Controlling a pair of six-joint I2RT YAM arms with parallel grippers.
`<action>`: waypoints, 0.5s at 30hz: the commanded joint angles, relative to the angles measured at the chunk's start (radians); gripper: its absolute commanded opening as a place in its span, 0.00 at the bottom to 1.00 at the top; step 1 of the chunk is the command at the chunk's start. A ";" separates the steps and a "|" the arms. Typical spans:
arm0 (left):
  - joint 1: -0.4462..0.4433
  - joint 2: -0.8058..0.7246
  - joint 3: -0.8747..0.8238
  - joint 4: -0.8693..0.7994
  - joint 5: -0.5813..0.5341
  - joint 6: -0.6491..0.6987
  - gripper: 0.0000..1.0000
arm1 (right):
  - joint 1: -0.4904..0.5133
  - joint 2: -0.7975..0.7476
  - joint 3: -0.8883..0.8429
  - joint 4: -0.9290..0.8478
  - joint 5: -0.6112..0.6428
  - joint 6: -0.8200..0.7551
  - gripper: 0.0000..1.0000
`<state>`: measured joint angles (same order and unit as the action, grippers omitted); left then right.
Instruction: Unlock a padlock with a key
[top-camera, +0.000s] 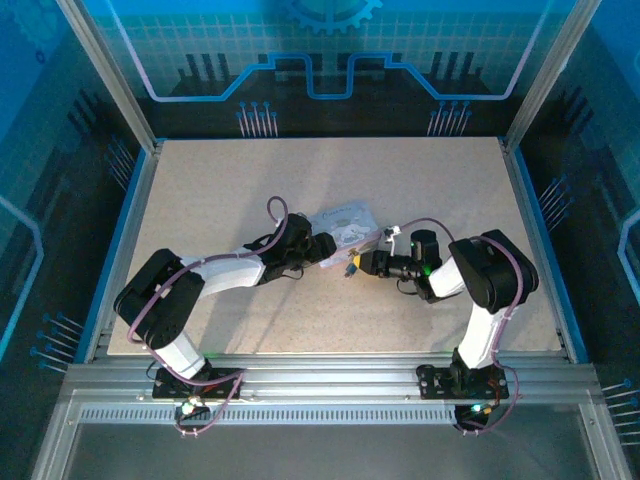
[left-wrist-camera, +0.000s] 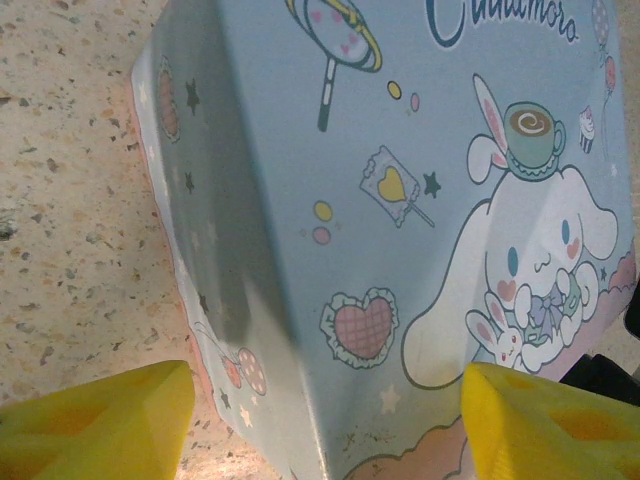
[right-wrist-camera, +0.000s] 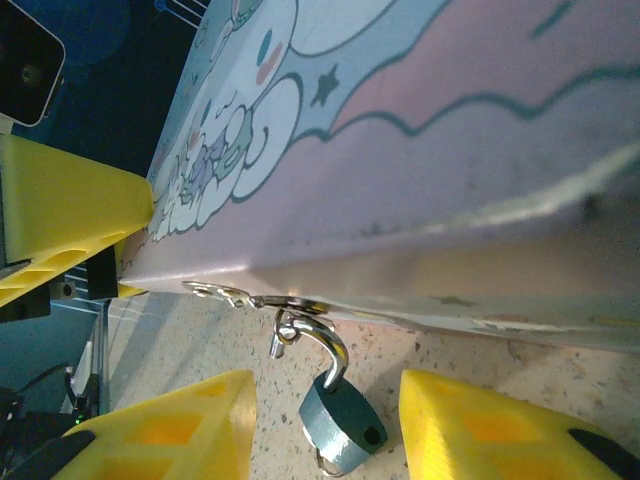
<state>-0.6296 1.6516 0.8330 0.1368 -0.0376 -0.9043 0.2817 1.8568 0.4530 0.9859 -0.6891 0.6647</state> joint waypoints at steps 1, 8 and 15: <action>-0.016 -0.007 -0.028 -0.073 -0.018 -0.005 0.71 | 0.015 0.034 0.016 0.055 0.003 0.022 0.41; -0.022 -0.019 -0.034 -0.080 -0.031 -0.012 0.72 | 0.030 0.059 0.035 0.070 -0.001 0.035 0.38; -0.025 -0.024 -0.035 -0.086 -0.038 -0.013 0.71 | 0.036 0.067 0.041 0.072 0.003 0.039 0.32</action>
<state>-0.6437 1.6421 0.8272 0.1303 -0.0605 -0.9176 0.3061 1.9060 0.4797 1.0332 -0.6884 0.6991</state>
